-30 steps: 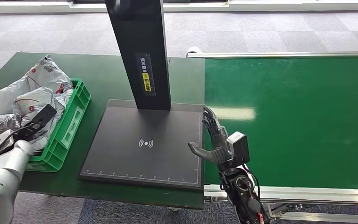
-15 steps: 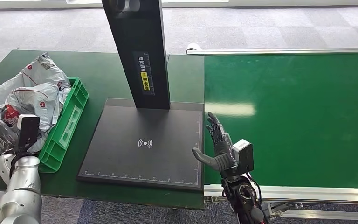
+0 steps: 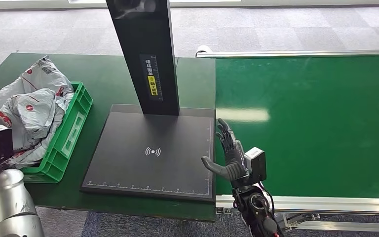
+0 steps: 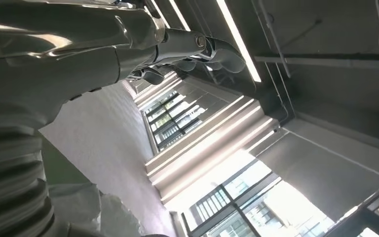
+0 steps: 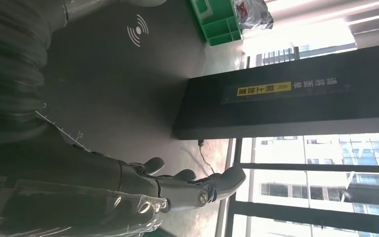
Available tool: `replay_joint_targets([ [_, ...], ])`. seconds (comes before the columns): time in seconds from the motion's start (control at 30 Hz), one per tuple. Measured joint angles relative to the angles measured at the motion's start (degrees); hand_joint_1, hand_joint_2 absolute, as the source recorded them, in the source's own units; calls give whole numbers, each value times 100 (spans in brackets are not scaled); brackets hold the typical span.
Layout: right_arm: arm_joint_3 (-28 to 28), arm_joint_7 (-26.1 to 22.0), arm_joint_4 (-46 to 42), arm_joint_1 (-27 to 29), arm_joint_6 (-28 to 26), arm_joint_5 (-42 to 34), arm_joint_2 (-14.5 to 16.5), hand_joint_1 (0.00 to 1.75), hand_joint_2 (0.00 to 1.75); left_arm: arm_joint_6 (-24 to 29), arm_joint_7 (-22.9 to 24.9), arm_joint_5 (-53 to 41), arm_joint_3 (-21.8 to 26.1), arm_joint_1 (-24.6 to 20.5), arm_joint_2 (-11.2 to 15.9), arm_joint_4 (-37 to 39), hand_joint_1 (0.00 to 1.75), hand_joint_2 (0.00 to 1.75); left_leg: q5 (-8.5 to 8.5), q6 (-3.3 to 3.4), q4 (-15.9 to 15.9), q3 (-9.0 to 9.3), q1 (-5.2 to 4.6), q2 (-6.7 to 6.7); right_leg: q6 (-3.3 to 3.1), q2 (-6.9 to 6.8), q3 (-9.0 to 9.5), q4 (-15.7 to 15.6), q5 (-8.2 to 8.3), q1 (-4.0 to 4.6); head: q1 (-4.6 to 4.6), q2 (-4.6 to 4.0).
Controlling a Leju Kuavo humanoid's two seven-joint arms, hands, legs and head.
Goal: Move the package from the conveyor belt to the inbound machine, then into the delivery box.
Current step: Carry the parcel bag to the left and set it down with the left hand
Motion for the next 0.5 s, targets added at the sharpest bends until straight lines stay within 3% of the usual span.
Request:
replay_joint_targets([
  [0.33, 116, -90, 125, -60, -73, -41, -27, 0, 175, 0, 0, 1007, -140, 142, -215, -1058, 0, 175, 0, 0, 0, -1, 0, -1, 0, 0, -4, 0, 0, 0, 0, 0],
  [0.43, 128, -121, 130, -57, -78, -97, -52, 0, 175, -150, 2, 2457, -664, 287, -180, -1033, 0, 175, 0, 0, 1, 0, -1, -2, 0, -1, -5, -2, 0, -1, -1, 0],
  [0.5, 126, -157, 131, -58, -76, -172, -76, 0, 175, -614, 13, 3419, -1298, 461, -126, -962, 0, 175, 0, 0, 2, -1, -1, -5, 1, -6, -3, -2, 1, -1, 1, 0],
])
